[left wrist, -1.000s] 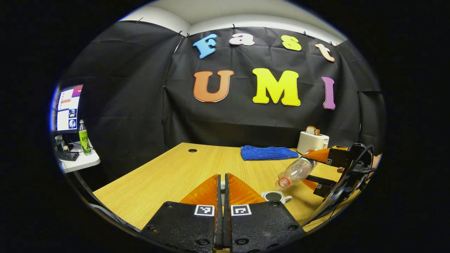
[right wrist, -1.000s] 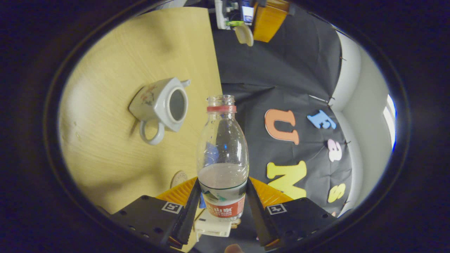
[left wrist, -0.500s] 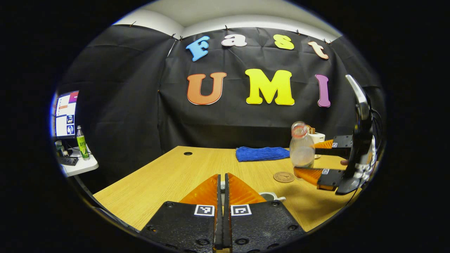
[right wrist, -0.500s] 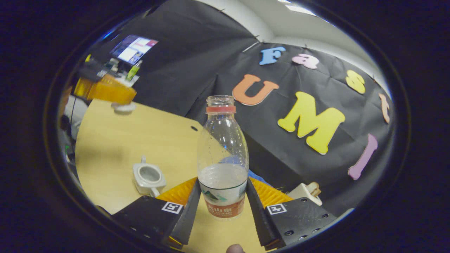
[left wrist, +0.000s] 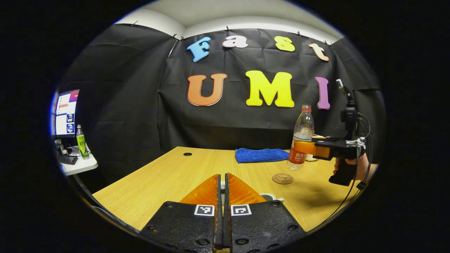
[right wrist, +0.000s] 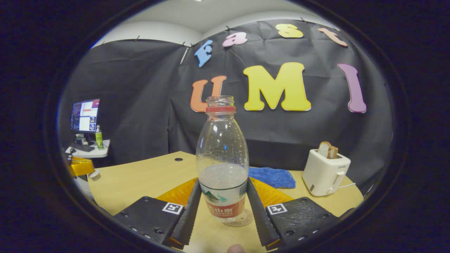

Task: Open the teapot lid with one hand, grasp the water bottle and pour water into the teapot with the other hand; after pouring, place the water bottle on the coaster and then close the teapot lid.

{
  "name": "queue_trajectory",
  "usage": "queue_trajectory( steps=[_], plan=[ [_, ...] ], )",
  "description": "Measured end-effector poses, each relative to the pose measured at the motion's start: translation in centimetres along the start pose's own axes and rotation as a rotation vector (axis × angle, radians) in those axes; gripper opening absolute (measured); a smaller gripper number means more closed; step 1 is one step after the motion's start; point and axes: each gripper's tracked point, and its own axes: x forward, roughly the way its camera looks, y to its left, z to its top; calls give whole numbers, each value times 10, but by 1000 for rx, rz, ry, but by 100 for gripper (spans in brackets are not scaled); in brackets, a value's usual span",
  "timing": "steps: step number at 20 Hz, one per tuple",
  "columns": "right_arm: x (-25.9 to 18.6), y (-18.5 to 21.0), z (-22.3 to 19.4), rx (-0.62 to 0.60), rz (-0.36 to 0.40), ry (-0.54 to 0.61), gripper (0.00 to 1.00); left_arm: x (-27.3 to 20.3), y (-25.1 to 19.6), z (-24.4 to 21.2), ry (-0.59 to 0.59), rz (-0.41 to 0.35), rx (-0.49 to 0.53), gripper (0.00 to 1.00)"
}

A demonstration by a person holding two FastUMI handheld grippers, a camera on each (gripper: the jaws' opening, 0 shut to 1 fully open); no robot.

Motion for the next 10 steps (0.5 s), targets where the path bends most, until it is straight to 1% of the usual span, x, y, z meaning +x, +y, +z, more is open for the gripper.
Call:
queue_trajectory(
  steps=[5, 10],
  plan=[
    [42, -16, -29, 35, -35, 77, 71, 1, 3, -3, 7, 8, 5, 3],
    [56, -23, -43, 60, -40, 99, 72, 5, 10, -9, 23, 26, -4, 3]
  ],
)
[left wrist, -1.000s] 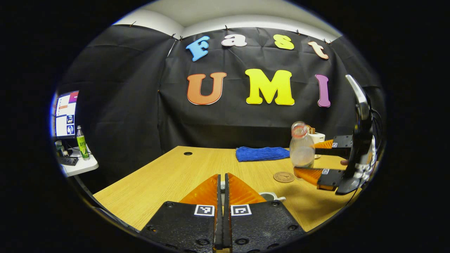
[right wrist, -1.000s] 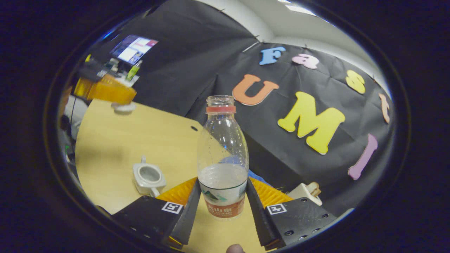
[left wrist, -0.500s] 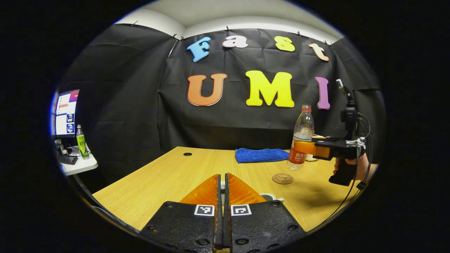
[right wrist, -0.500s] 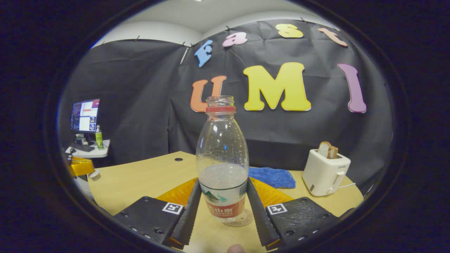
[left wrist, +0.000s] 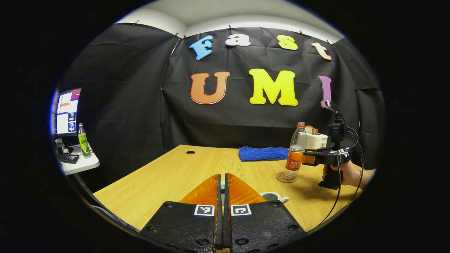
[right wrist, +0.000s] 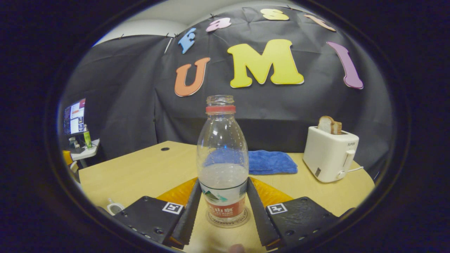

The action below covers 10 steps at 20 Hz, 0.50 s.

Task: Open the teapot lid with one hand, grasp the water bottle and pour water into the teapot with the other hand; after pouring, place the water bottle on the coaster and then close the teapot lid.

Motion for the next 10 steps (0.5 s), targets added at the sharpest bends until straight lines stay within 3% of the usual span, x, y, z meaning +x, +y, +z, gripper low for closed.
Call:
queue_trajectory(
  steps=[10],
  plan=[
    [16, -2, -13, 4, -19, 20, 74, 2, 2, -2, 1, 8, 8, 3]
  ],
)
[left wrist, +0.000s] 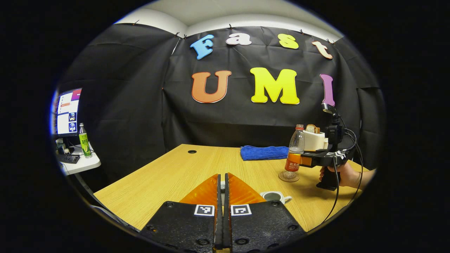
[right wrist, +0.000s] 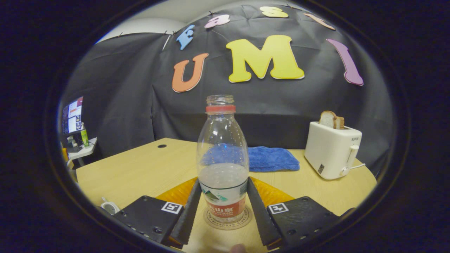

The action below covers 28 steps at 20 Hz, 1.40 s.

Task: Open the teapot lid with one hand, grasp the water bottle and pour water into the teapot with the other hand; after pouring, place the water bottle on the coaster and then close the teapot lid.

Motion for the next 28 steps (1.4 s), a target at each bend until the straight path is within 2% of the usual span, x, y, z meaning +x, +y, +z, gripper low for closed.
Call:
queue_trajectory(
  steps=[7, 11, 14, 15, 16, 22, 28],
  plan=[
    [-1, -4, -2, 6, -11, 2, 77, -1, -2, 2, -8, -1, 4, 3],
    [-11, 0, 9, 0, -6, -24, 95, -1, -6, 4, -18, -1, 12, 3],
    [-23, 0, 19, -13, -9, -56, 96, 0, -12, 6, -24, -5, 23, 3],
    [-25, -1, 18, -13, -10, -50, 94, 0, -14, 6, -27, -8, 25, 3],
    [-31, -1, 14, -5, -7, -41, 96, 0, -16, 8, -33, -10, 27, 3],
    [-98, -29, 2, 19, -57, -44, 94, 15, -38, 14, -75, -22, 3, 3],
    [-171, -67, 9, -26, -153, -163, 96, 42, -78, -14, -8, -80, -86, 5]
  ],
)
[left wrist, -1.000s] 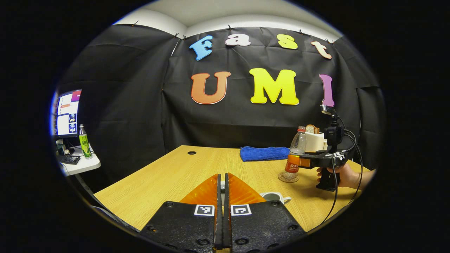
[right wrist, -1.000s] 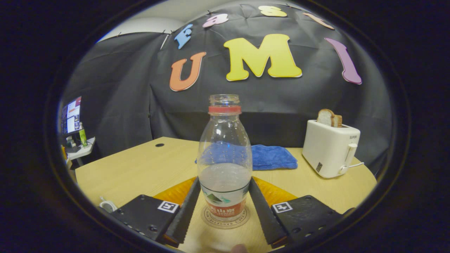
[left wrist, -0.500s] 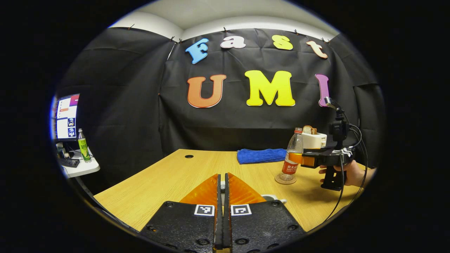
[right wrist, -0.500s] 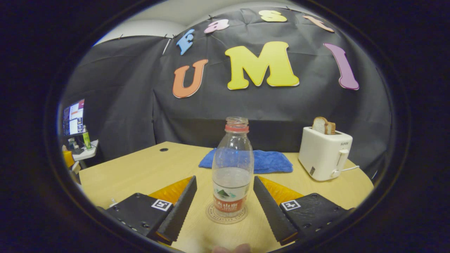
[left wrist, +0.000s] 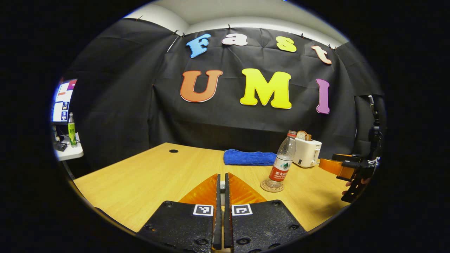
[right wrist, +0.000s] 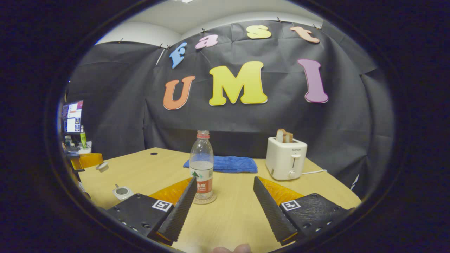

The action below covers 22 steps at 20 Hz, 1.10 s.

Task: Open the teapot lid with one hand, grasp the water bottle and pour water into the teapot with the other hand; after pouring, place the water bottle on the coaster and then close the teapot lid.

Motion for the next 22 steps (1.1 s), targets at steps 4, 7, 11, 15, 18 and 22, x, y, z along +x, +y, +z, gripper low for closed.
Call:
queue_trajectory(
  steps=[4, 7, 11, 15, 18, 22],
  plan=[
    [-23, -18, -3, -16, -37, -25, 96, 8, -20, -15, 26, -32, 46, 5],
    [-32, -30, -10, -1, -63, -21, 96, 10, -25, -25, 38, -40, 80, 5],
    [-37, -43, -18, 20, -89, -7, 96, 12, -27, -33, 48, -47, 83, 6],
    [-39, -45, -20, 14, -96, -6, 96, 13, -29, -43, 67, -50, 67, 6],
    [-40, -43, -20, 6, -94, -8, 96, 15, -29, -48, 76, -49, 66, 6],
    [-41, -43, -20, 1, -96, -10, 94, 15, -28, -51, 83, -48, 56, 6]
  ],
)
